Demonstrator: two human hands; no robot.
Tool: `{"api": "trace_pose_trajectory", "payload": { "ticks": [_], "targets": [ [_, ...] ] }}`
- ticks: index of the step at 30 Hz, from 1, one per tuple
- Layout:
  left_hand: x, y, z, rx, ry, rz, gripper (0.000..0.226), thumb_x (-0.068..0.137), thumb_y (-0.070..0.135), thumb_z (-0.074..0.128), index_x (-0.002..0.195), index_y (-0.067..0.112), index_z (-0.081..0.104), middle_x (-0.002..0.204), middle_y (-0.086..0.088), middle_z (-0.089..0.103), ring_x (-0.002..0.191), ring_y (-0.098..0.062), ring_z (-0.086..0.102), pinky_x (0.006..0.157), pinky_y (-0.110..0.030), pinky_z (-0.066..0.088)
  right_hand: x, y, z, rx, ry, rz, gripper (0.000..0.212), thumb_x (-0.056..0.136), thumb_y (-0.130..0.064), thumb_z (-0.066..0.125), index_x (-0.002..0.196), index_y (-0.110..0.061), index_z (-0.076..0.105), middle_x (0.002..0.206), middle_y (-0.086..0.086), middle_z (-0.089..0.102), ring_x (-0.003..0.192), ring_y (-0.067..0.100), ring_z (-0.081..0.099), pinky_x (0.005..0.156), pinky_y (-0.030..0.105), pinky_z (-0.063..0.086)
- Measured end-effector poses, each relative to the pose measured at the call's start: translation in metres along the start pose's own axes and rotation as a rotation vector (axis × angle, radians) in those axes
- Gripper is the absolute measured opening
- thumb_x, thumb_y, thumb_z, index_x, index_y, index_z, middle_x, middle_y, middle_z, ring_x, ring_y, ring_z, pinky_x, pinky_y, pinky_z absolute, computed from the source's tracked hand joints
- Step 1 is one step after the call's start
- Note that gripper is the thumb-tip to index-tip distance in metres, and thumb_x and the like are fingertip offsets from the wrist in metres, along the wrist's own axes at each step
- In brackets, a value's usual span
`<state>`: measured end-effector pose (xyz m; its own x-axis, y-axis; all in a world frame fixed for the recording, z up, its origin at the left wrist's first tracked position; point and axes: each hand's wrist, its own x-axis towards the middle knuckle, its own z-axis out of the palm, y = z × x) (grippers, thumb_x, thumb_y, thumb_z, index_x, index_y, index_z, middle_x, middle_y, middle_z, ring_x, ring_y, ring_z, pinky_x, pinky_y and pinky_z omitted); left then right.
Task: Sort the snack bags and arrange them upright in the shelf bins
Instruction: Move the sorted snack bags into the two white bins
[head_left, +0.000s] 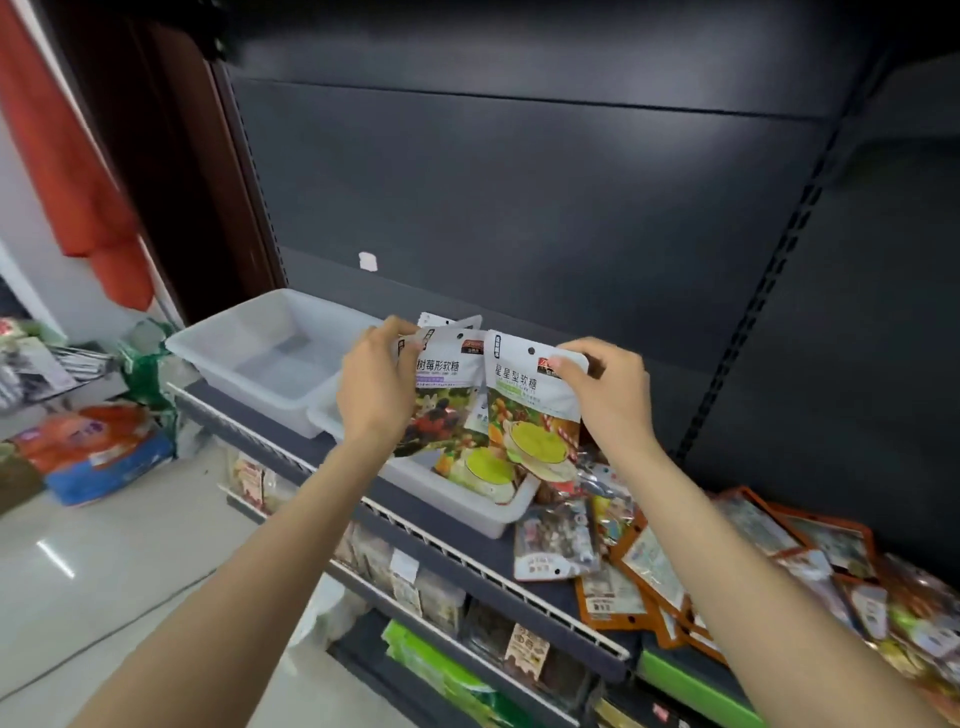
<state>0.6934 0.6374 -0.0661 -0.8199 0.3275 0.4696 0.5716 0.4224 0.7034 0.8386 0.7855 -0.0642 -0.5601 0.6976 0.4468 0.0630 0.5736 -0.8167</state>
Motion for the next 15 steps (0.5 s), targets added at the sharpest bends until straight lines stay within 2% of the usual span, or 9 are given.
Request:
{"api": "trace_pose_trajectory", "payload": {
  "ticks": [4, 8, 10, 12, 15],
  "targets": [
    [0.048, -0.026, 0.007, -0.033, -0.05, -0.024, 0.015, 0.098, 0.022, 0.049, 0.101, 0.017, 0.063, 0.091, -0.001, 0.058, 0.071, -0.021, 0.051, 0.062, -0.029, 0.035, 0.03, 0.0, 0.038, -0.013, 0.034, 0.022, 0.007, 0.087, -0.014, 0.064, 0.082, -0.018, 0.067, 0.077, -0.019, 0.063, 0.074, -0.002, 0.058, 0.068, 0.016, 0.042],
    [0.093, -0.062, 0.022, -0.115, -0.212, -0.055, 0.01, 0.096, 0.02, 0.054, 0.097, 0.019, 0.063, 0.09, -0.006, 0.066, 0.066, -0.027, 0.062, 0.061, -0.035, 0.052, 0.053, 0.002, 0.068, -0.049, 0.075, 0.083, 0.009, 0.088, -0.016, 0.063, 0.081, -0.021, 0.066, 0.078, -0.016, 0.064, 0.079, 0.008, 0.061, 0.07, 0.027, 0.047],
    [0.115, -0.084, 0.033, -0.077, -0.311, -0.031, 0.013, 0.094, 0.019, 0.057, 0.102, 0.015, 0.066, 0.096, -0.006, 0.067, 0.078, -0.026, 0.063, 0.066, -0.028, 0.049, 0.064, 0.001, 0.084, -0.077, 0.107, 0.118, 0.009, 0.088, -0.016, 0.063, 0.081, -0.021, 0.066, 0.079, -0.015, 0.064, 0.083, 0.011, 0.063, 0.073, 0.032, 0.049],
    [0.137, -0.108, 0.048, -0.034, -0.429, 0.013, 0.016, 0.092, 0.016, 0.059, 0.105, 0.013, 0.068, 0.102, -0.009, 0.07, 0.092, -0.028, 0.063, 0.072, -0.028, 0.048, 0.07, 0.0, 0.1, -0.112, 0.152, 0.154, 0.006, 0.088, -0.017, 0.063, 0.085, -0.019, 0.067, 0.081, -0.016, 0.063, 0.086, 0.01, 0.063, 0.077, 0.035, 0.051],
    [0.163, -0.141, 0.068, -0.032, -0.606, 0.056, 0.015, 0.09, 0.009, 0.061, 0.102, 0.01, 0.069, 0.103, -0.012, 0.07, 0.091, -0.03, 0.065, 0.074, -0.028, 0.05, 0.075, -0.004, 0.128, -0.133, 0.202, 0.188, 0.005, 0.089, -0.018, 0.063, 0.086, -0.02, 0.067, 0.082, -0.018, 0.063, 0.084, 0.006, 0.061, 0.08, 0.033, 0.051]
  ]
}}
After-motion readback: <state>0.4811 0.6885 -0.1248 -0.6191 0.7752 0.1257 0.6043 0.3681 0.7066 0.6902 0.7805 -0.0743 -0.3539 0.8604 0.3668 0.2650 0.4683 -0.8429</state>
